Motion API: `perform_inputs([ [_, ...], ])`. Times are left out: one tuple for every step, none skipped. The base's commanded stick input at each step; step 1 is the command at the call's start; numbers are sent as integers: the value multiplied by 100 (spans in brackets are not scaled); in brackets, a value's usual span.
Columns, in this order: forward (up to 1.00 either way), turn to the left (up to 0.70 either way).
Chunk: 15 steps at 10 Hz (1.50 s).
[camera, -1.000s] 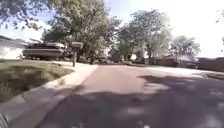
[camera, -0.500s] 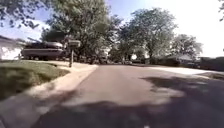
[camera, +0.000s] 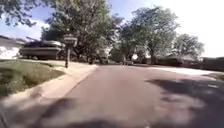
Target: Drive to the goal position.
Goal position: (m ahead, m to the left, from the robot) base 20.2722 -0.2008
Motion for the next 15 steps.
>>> perform_inputs([
  [100, 0],
  [100, 0],
  [100, 0],
  [100, 0],
  [100, 0],
  [100, 0],
  [100, 0],
  [100, 0],
  [100, 0],
  [100, 0],
  [100, 0],
  [100, 0],
  [100, 0],
  [100, 0],
  [100, 0],
])
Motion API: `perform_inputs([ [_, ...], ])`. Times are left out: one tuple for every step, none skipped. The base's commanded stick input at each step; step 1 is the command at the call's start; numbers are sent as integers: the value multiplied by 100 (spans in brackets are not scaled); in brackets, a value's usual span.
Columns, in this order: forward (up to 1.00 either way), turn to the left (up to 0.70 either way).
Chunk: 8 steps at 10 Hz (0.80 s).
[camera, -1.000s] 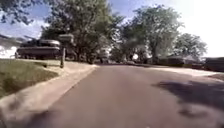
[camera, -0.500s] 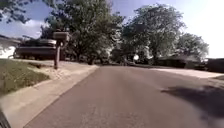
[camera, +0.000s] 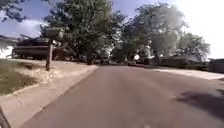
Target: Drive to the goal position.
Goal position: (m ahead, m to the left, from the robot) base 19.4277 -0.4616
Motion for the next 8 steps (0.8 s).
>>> perform_inputs([
  [100, 0],
  [100, 0],
  [100, 0],
  [100, 0],
  [100, -2],
  [100, -11],
  [100, -17],
  [100, -3],
])
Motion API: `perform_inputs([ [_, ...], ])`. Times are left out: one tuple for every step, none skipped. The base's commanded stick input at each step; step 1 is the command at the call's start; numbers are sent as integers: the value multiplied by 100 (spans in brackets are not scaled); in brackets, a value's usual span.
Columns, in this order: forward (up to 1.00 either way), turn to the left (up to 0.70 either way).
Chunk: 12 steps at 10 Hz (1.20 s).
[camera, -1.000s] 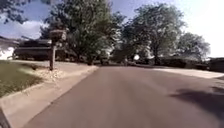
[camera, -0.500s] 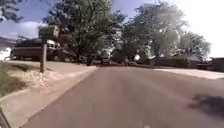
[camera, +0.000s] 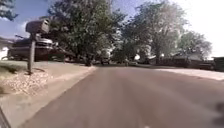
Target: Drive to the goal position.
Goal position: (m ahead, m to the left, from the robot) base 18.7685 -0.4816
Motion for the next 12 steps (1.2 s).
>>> perform_inputs([
  [100, -1],
  [100, 0],
  [100, 0],
  [100, 0],
  [100, 0],
  [100, 0],
  [100, 0],
  [100, 0],
  [100, 0],
  [100, 0],
  [100, 0],
  [100, 0],
])
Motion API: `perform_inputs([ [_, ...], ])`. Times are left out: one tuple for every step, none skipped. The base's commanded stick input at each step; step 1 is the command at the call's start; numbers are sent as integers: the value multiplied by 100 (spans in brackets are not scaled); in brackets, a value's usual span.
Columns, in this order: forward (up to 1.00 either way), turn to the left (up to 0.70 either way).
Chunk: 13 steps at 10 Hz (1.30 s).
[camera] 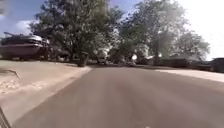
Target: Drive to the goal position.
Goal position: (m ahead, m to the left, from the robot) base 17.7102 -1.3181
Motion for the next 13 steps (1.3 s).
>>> perform_inputs([
  [100, 2],
  [100, 29],
  [100, 28],
  [100, 11],
  [100, 0],
  [100, 0],
  [100, 0],
  [100, 0],
  [100, 0],
  [100, 0],
  [100, 0],
  [100, 0],
  [100, 0],
])
